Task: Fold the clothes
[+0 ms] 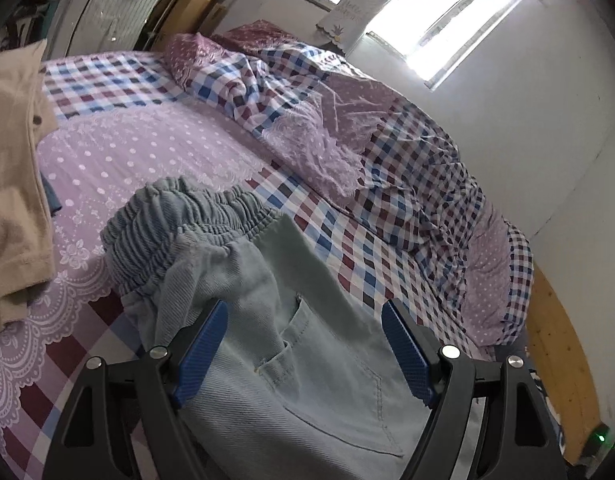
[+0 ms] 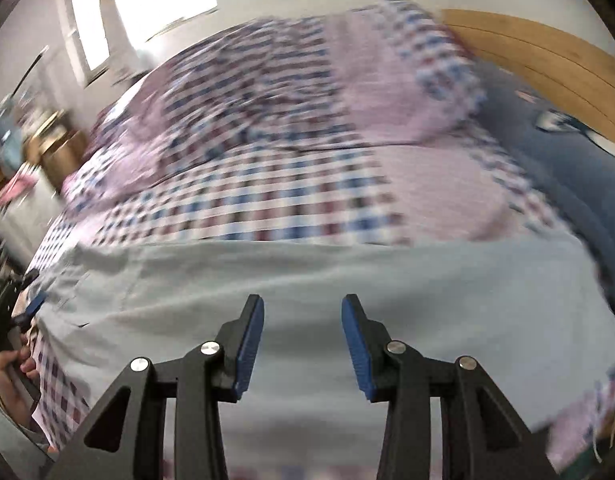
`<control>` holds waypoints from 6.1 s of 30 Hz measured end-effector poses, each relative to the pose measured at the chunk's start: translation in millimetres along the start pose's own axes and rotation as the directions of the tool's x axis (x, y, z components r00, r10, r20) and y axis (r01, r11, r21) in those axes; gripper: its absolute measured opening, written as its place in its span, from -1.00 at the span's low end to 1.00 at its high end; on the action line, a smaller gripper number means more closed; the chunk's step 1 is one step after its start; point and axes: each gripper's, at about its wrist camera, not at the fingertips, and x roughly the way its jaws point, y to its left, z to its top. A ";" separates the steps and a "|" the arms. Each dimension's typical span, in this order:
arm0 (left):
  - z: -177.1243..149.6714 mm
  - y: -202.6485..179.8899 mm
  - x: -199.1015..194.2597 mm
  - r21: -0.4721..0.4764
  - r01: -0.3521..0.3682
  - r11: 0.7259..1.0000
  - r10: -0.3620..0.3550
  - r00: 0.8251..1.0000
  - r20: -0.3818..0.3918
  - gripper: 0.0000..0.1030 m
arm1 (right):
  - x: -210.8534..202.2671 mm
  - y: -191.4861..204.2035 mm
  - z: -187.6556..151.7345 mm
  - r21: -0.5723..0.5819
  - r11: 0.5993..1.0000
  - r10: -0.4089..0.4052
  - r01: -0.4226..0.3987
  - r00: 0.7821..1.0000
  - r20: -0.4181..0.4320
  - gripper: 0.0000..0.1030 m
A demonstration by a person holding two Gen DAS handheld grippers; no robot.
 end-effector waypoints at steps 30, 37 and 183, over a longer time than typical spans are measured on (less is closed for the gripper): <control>-11.6 -7.5 19.6 0.258 -0.125 0.958 0.150 0.985 -0.080 0.45 | 149.7 119.7 1.1 -0.100 0.993 0.065 -0.068 0.997 -0.036 -0.13; -18.2 1.8 30.3 0.241 -0.123 0.963 0.160 0.978 -0.137 0.45 | 185.7 115.7 -20.1 -0.074 0.995 0.064 -0.072 0.992 -0.105 -0.11; -199.9 -157.9 -52.8 0.544 0.121 0.830 0.046 0.957 -0.285 0.63 | 20.4 -93.9 -25.0 0.220 0.916 0.322 -0.337 0.941 0.101 0.24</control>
